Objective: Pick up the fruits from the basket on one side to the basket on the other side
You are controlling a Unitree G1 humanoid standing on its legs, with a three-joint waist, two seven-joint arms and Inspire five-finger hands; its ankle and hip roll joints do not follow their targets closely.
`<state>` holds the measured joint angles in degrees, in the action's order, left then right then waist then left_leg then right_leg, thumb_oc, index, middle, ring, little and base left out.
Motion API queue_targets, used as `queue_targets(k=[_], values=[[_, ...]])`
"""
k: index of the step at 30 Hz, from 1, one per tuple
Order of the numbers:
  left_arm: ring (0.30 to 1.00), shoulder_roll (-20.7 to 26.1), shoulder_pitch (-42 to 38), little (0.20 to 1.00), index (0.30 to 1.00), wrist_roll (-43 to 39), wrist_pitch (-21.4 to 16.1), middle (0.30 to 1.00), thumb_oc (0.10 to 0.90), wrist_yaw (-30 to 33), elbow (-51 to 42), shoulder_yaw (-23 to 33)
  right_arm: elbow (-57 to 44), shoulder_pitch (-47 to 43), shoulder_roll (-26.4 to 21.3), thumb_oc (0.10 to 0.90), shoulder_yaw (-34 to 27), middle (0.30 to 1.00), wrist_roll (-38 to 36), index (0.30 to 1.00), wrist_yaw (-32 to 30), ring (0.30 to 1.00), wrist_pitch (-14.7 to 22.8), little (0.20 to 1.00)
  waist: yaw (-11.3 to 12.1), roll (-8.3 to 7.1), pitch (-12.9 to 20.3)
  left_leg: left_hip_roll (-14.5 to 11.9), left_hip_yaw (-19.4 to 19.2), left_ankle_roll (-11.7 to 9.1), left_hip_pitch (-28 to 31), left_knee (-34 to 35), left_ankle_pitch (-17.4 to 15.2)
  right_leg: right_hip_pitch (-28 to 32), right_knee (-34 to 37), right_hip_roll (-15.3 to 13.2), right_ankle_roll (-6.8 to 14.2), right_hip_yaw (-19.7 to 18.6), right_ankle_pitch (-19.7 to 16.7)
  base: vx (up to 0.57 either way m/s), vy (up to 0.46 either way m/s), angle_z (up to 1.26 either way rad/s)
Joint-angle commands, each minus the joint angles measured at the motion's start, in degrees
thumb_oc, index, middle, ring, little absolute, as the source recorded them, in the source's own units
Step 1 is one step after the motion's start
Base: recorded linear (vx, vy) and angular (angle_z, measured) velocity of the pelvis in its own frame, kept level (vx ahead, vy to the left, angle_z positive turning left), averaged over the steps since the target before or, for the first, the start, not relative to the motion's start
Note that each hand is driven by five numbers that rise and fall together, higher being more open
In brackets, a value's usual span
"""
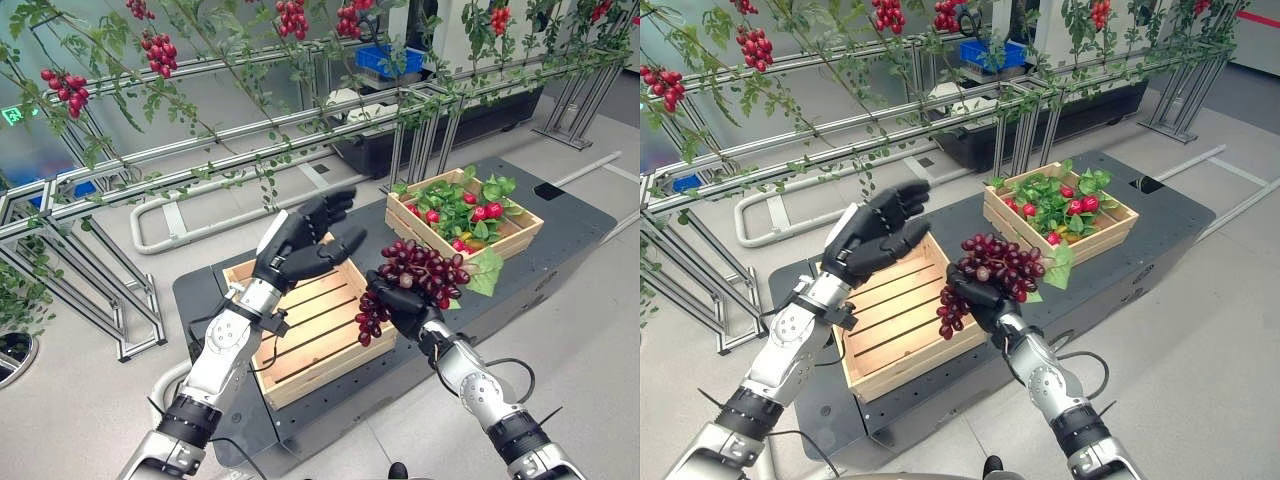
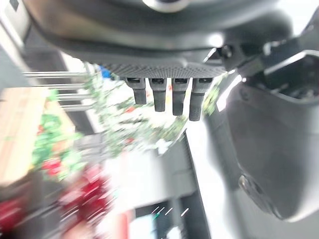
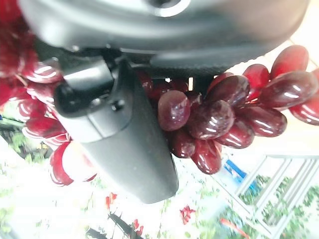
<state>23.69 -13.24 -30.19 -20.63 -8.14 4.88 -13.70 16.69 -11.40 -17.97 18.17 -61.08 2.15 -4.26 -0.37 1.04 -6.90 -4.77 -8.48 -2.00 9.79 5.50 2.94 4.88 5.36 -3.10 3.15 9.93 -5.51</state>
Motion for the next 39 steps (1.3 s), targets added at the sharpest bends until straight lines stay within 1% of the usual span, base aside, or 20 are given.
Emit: queue_targets(k=[1, 2, 5, 10, 13, 14, 16, 21, 22, 23, 24, 25, 26, 27, 29, 30, 32, 33, 35, 39], values=[[0.9, -0.34, -5.55, 0.9, 0.9, -0.74, -9.08, 0.9, 0.8, 4.86, -3.54, 2.6, -2.12, -5.83, 3.47, 0.4, -5.72, 0.3, 1.19, 0.3, 2.83, 0.3, 7.38, 0.3, 1.03, -2.01, 3.87, 1.56, 2.02, 0.57, 0.9, -0.5, -7.91, 5.14, -0.36, -2.09, 0.65, 0.34, 7.91, 0.0, 0.0, 0.0], [0.9, -0.64, -4.44, 0.9, 0.9, 1.97, -10.02, 0.9, 0.8, 6.91, -4.85, 3.0, -2.25, -4.89, 3.45, 0.4, -6.48, 0.3, 1.11, 0.3, 2.28, 0.3, 7.73, 0.3, 1.15, -2.09, 3.75, 1.51, 2.04, 0.57, 0.87, -0.5, -7.95, 5.14, -0.36, -2.04, 0.63, 0.4, 7.94, 0.0, 0.0, 0.0], [0.9, -0.64, -2.68, 0.9, 0.9, 5.43, -10.82, 0.9, 0.8, 8.74, -6.33, 3.22, -2.38, -3.16, 3.3, 0.4, -7.93, 0.3, 0.69, 0.3, 2.73, 0.3, 8.25, 0.3, 1.26, -2.15, 3.49, 1.45, 2.07, 0.58, 0.82, -0.5, -8.04, 5.11, -0.36, -1.98, 0.63, 0.43, 7.95, 0.0, 0.0, 0.0], [0.9, -1.87, 0.95, 0.9, 0.9, 5.16, -7.83, 0.9, 0.8, 9.1, -4.4, 2.25, -2.28, 0.31, 3.85, 0.4, -9.08, 0.3, 1.0, 0.3, 3.71, 0.3, 11.24, 0.3, 1.2, -2.18, 2.94, 1.34, 1.61, 0.71, 0.94, -0.5, -8.21, 5.02, -0.36, -1.82, 0.71, 0.35, 7.8, 0.0, -0.036, 0.0], [0.9, -2.21, 5.47, 0.9, 0.9, 7.1, -6.19, 0.9, 0.8, 11.65, -1.6, 1.87, -3.58, 3.55, 4.19, 0.4, -9.46, 0.3, 1.56, 0.3, 4.35, 0.3, 12.3, 0.3, 0.92, -2.38, 2.62, 1.17, 1.11, 0.84, 1.05, -0.5, -8.19, 4.87, -0.36, -1.55, 0.62, -0.16, 7.66, -0.01, -0.064, -0.03], [0.9, -2.35, 7.91, 0.9, 0.9, 6.99, -4.56, 0.9, 0.8, 12.33, -0.25, 2.32, -4.41, 5.05, 4.37, 0.4, -9.79, 0.3, 2.27, 0.3, 4.69, 0.3, 12.51, 0.3, 0.78, -2.56, 2.51, 1.02, 0.86, 0.9, 1.15, -0.5, -8.16, 4.93, -0.36, -1.41, 0.53, -0.37, 7.64, 0.0, -0.08, -0.06], [0.9, -2.35, 11.9, 0.9, 0.9, 7.07, -2.98, 0.9, 0.8, 12.55, 2.58, 3.07, -6.1, 7.04, 4.28, 0.4, -10.65, 0.3, 3.73, 0.3, 4.91, 0.3, 12.85, 0.3, 0.36, -3.01, 1.99, 0.7, 0.25, 1.02, 1.34, -0.5, -7.79, 5.3, -0.36, -1.02, 0.25, -0.73, 7.56, 0.0, -0.109, -0.13], [0.9, -2.67, 16.1, 0.9, 0.9, 8.76, -3.02, 0.9, 0.8, 13.12, 6.21, 3.13, -7.92, 8.79, 3.06, 0.4, -12.5, 0.3, 3.86, 0.3, 4.54, 0.3, 13.82, 0.3, -0.17, -3.88, 0.78, -0.06, -0.87, 0.95, 1.87, -0.5, -6.94, 5.01, -0.36, 0.32, -0.67, -2.59, 7.59, -0.05, -0.069, -0.17], [0.9, -2.87, 15.95, 0.9, 0.9, 8.8, -3.35, 0.9, 0.8, 13.58, 6.75, 2.8, -7.96, 8.8, 2.6, 0.4, -12.84, 0.3, 3.43, 0.3, 4.5, 0.3, 13.99, 0.3, -0.06, -4.08, 0.54, 0.23, -0.16, 0.96, 1.93, -0.83, -6.96, 4.88, -0.36, 0.54, -0.78, -3.62, 7.63, -0.06, 0.002, -0.19], [0.9, -3.03, 15.78, 0.9, 0.9, 8.46, -3.88, 0.9, 0.8, 14.35, 6.78, 2.63, -7.6, 8.42, 2.18, 0.4, -13.17, 0.3, 2.99, 0.3, 4.87, 0.3, 14.44, 0.3, 0.27, -4.52, 0.19, 0.9, 1.82, 1.01, 0.84, -4.44, -8.73, 4.58, -0.36, 0.51, -0.9, -5.46, 7.56, -0.13, 0.075, -0.22], [0.9, -3.35, 16.49, 0.9, 0.9, 8.43, -5.14, 0.9, 0.8, 16.74, 5.87, 3.03, -7.31, 7.33, 1.41, 0.4, -12.79, 0.3, 1.91, 0.3, 5.47, 0.3, 13.85, 0.3, 1.74, -4.51, -0.45, 4.18, 9.29, 1.68, -1.75, -9.04, -11.47, 4.12, -0.36, 0.78, -0.91, -9.33, 6.96, -0.17, 0.129, -0.33], [0.9, -3.47, 16.77, 0.9, 0.9, 8.78, -6.01, 0.9, 0.8, 19.28, 5.01, 3.4, -6.63, 5.83, 1.2, 0.4, -11.64, 0.3, 0.97, 0.3, 6.63, 0.3, 13.05, 0.3, 3.06, -3.93, -0.86, 6.84, 15.6, 2.83, -2.46, -7.52, -10.73, 3.74, -0.36, 1.44, -0.77, -11.85, 6.26, -0.17, 0.139, -0.55], [0.9, -3.43, 16.78, 0.9, 0.9, 8.82, -6.18, 0.9, 0.8, 19.84, 4.73, 3.52, -6.21, 5.28, 1.19, 0.4, -11.21, 0.3, 0.66, 0.3, 6.95, 0.3, 13.11, 0.3, 3.29, -3.8, -0.87, 7.28, 16.48, 3.08, -2.59, -7.13, -10.48, 3.5, -0.36, 1.55, -0.71, -12.4, 6.13, -0.19, 0.183, -1.52], [0.9, -3.11, 15.54, 0.9, 0.9, 9.05, -5.15, 0.9, 0.8, 19.52, 3.97, 4.0, -4.34, 3.48, 2.06, 0.4, -10.37, 0.3, -0.46, 0.3, 5.73, 0.3, 14.4, 0.3, 3.45, -2.89, -1.08, 7.27, 14.77, 3.84, -2.08, -5.29, -9.95, 2.58, -1.2, 1.56, -0.3, -12.61, 6.19, -0.14, 0.15, -1.78], [0.9, -3.18, 13.66, 0.9, 0.9, 9.64, -4.5, 0.9, 0.8, 19.1, 4.42, 3.08, -4.01, 3.32, 3.19, 0.4, -10.03, 0.3, -1.74, 0.3, 5.06, 0.3, 15.23, 0.3, 2.82, -2.64, -1.08, 6.87, 12.93, 3.89, -1.86, -4.42, -9.45, 2.25, -0.86, 1.25, 0.16, -12.24, 5.44, -0.14, 0.135, -1.7], [0.9, -3.02, 12.56, 0.9, 0.9, 11.09, -4.42, 0.9, 0.8, 20.71, 4.11, 2.47, -4.3, 3.43, 3.85, 0.4, -9.39, 0.3, -1.25, 0.3, 5.64, 0.3, 14.99, 0.3, 2.66, -2.58, -1.18, 7.41, 13.86, 4.02, -1.87, -3.85, -9.11, 2.05, -0.54, 1.15, 0.54, -12.59, 4.85, -0.17, 0.131, -1.16], [0.9, -2.6, 11.04, 0.9, 0.9, 12.99, -4.32, 0.9, 0.8, 22.25, 4.0, 1.76, -4.32, 3.33, 4.0, 0.4, -8.54, 0.3, 0.06, 0.3, 5.5, 0.3, 15.41, 0.3, 2.34, -2.5, -1.35, 7.78, 13.93, 4.15, -1.99, -3.17, -8.76, 1.35, -0.36, 1.0, 1.0, -13.3, 4.25, -0.18, 0.148, -0.71], [0.9, -2.27, 9.56, 0.9, 0.9, 13.36, -4.78, 0.9, 0.8, 23.18, 5.42, 1.23, -3.91, 3.9, 3.71, 0.4, -8.8, 0.3, 0.04, 0.3, 5.55, 0.3, 15.22, 0.3, 1.35, -2.25, -1.35, 7.86, 13.16, 4.48, -1.59, -2.34, -8.96, 0.14, -0.36, 0.96, 1.68, -14.09, 3.59, -0.13, 0.138, -0.48], [0.9, -2.05, 9.14, 0.9, 0.9, 13.4, -4.43, 0.9, 0.8, 24.2, 6.08, 1.0, -3.89, 4.42, 3.45, 0.4, -8.99, 0.3, -0.08, 0.3, 5.83, 0.3, 14.8, 0.3, 0.69, -2.18, -1.41, 8.02, 12.52, 4.78, -1.31, -2.18, -9.24, -0.72, -0.6, 0.82, 2.11, -14.36, 3.11, -0.13, 0.146, -0.39], [0.9, -2.39, 8.02, 0.9, 0.9, 11.41, -3.52, 0.9, 0.8, 23.28, 9.3, 0.64, -3.2, 6.07, 3.95, 0.4, -9.07, 0.3, -0.46, 0.3, 6.14, 0.3, 14.34, 0.3, -0.84, -2.36, -1.71, 8.26, 9.92, 5.37, -0.96, -2.01, -9.88, -2.58, -1.16, 0.28, 3.12, -15.02, 2.1, -0.15, 0.136, -0.25]])
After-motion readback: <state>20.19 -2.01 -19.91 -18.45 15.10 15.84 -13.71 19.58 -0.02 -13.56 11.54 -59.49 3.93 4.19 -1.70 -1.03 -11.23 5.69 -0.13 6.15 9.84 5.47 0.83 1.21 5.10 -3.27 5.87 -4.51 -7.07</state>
